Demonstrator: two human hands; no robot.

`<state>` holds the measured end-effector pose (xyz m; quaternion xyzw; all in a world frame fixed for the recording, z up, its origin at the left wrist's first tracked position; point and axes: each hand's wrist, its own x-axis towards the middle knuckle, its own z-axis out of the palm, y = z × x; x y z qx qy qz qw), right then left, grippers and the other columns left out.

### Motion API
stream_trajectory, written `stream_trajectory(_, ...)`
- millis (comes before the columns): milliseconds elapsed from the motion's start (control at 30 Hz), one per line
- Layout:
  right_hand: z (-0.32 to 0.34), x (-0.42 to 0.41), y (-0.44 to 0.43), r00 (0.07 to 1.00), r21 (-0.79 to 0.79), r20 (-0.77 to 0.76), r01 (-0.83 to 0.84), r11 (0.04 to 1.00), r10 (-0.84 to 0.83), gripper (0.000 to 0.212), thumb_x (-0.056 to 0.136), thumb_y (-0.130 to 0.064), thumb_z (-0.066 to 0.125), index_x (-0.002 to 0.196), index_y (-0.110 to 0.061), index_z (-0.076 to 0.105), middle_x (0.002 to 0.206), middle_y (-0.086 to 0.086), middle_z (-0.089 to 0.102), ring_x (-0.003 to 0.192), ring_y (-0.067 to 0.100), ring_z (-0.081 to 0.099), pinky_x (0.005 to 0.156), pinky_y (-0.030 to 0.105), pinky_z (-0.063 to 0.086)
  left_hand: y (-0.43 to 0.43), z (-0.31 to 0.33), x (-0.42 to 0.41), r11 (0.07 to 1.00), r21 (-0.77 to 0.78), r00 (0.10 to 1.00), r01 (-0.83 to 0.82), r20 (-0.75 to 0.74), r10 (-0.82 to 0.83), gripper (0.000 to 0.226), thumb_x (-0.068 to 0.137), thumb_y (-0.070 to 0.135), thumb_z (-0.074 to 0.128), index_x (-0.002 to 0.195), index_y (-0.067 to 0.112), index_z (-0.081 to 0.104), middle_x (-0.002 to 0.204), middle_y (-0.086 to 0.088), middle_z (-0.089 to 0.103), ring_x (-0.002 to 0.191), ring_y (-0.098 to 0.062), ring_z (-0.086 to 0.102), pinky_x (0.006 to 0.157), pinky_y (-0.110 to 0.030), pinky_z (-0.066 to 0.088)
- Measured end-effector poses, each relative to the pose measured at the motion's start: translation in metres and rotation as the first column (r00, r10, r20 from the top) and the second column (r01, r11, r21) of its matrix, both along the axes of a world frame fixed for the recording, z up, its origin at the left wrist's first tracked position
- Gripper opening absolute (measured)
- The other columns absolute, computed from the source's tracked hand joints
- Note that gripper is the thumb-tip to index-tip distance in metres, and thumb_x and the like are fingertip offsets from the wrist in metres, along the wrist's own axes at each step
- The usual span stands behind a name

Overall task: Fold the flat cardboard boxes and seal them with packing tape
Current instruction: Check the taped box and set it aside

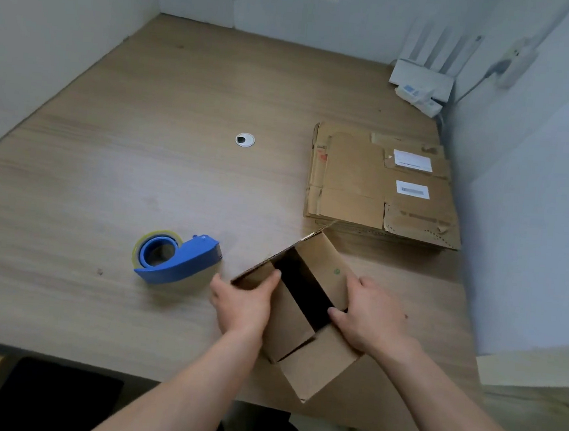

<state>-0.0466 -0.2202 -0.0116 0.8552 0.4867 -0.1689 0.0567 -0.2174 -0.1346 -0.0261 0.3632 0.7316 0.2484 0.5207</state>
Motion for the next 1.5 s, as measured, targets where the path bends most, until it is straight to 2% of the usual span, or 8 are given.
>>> stream_trajectory(333, -0.002, 0.013, -0.01, 0.935, 0.236, -0.34, 0.185, 0.954, -0.097, 0.035, 0.1, -0.047, 0.033, 0.098, -0.025, 0.06, 0.086, -0.004, 0.063, 0.08, 0.016, 0.058, 0.07, 0.036, 0.048, 0.007, 0.0, 0.005, 0.986, -0.008, 0.986, 0.166, -0.002, -0.166, 0.109, 0.063, 0.035, 0.084, 0.152, 0.033, 0.021, 0.151, -0.004, 0.035, 0.132, -0.032, 0.045, 0.107, -0.053, 0.043)
stream_trajectory(500, -0.008, 0.029, -0.007, 0.624, 0.193, -0.675, 0.664, 0.722, -0.394, 0.032, 0.104, -0.043, 0.041, 0.112, -0.02, 0.062, 0.102, 0.005, 0.063, 0.095, 0.021, 0.059, 0.086, 0.041, 0.049, 0.016, 0.012, -0.041, 0.965, -0.025, 0.894, 0.26, 0.384, -0.231, 0.074, 0.07, 0.02, 0.058, 0.14, 0.034, 0.043, 0.13, -0.007, 0.058, 0.114, -0.03, 0.058, 0.089, -0.052, 0.054)
stream_trajectory(667, -0.008, 0.036, 0.001, 0.352, -0.018, -0.763, 0.827, 0.562, -0.542, 0.057, 0.098, -0.054, 0.05, 0.139, -0.016, 0.046, 0.116, 0.007, 0.06, 0.103, 0.027, 0.061, 0.085, 0.043, 0.052, 0.024, 0.024, -0.073, 0.925, -0.096, 0.889, 0.367, 0.329, -0.319, 0.049, 0.08, 0.005, 0.049, 0.123, 0.026, 0.058, 0.108, -0.009, 0.061, 0.092, -0.03, 0.06, 0.082, -0.051, 0.055)
stream_trajectory(767, 0.004, 0.033, -0.001, 0.57, -0.013, -0.579, 0.709, 0.705, -0.584, 0.078, 0.09, -0.055, 0.063, 0.152, -0.017, 0.034, 0.146, 0.011, 0.049, 0.128, 0.033, 0.051, 0.103, 0.052, 0.046, 0.031, 0.026, -0.078, 0.86, -0.006, 0.859, 0.511, 0.025, -0.511, 0.038, 0.08, 0.004, 0.063, 0.115, 0.02, 0.062, 0.116, 0.001, 0.062, 0.094, -0.019, 0.059, 0.076, -0.041, 0.057)
stream_trajectory(867, 0.023, 0.017, -0.022, 0.636, 0.026, -0.494, 0.692, 0.722, -0.592, 0.105, 0.076, -0.06, 0.074, 0.158, -0.023, 0.02, 0.157, 0.012, 0.037, 0.135, 0.035, 0.046, 0.107, 0.055, 0.043, 0.039, 0.033, -0.083, 0.661, 0.108, 0.641, 0.743, -0.399, -0.656, 0.066, 0.075, 0.01, 0.074, 0.136, 0.024, 0.052, 0.14, 0.014, 0.047, 0.112, -0.007, 0.051, 0.086, -0.025, 0.048)
stream_trajectory(967, 0.031, -0.02, -0.05, 0.384, 0.006, -0.71, 0.842, 0.54, -0.591, 0.095, 0.082, -0.043, 0.076, 0.157, -0.025, 0.02, 0.144, 0.017, 0.049, 0.104, 0.033, 0.064, 0.077, 0.049, 0.055, 0.044, 0.041, -0.08, 0.356, -0.017, 0.259, 0.934, -0.655, -0.71, 0.087, 0.073, 0.034, 0.081, 0.148, 0.032, 0.037, 0.158, 0.013, 0.032, 0.137, -0.013, 0.043, 0.1, -0.036, 0.049)
stream_trajectory(1133, 0.02, -0.088, -0.064, 0.222, -0.042, -0.851, 0.875, 0.482, -0.476, 0.073, 0.09, -0.027, 0.072, 0.152, -0.017, 0.033, 0.137, 0.014, 0.055, 0.102, 0.028, 0.065, 0.082, 0.049, 0.058, 0.054, 0.051, -0.062, 0.214, -0.2, 0.029, 0.956, -0.661, -0.75, 0.032, 0.088, 0.047, 0.064, 0.109, 0.025, 0.053, 0.092, 0.004, 0.063, 0.082, -0.015, 0.062, 0.065, -0.032, 0.055)
stream_trajectory(1500, 0.004, -0.118, -0.062, 0.41, 0.211, -0.856, 0.833, 0.511, -0.315, 0.064, 0.09, 0.003, 0.059, 0.148, -0.019, 0.043, 0.131, 0.004, 0.06, 0.118, 0.023, 0.06, 0.096, 0.045, 0.056, -0.001, 0.033, -0.099, 0.729, -0.015, 0.726, 0.684, 0.106, -0.679, 0.037, 0.096, 0.007, 0.049, 0.104, 0.042, 0.054, 0.095, 0.011, 0.061, 0.087, -0.016, 0.059, 0.076, -0.044, 0.059)
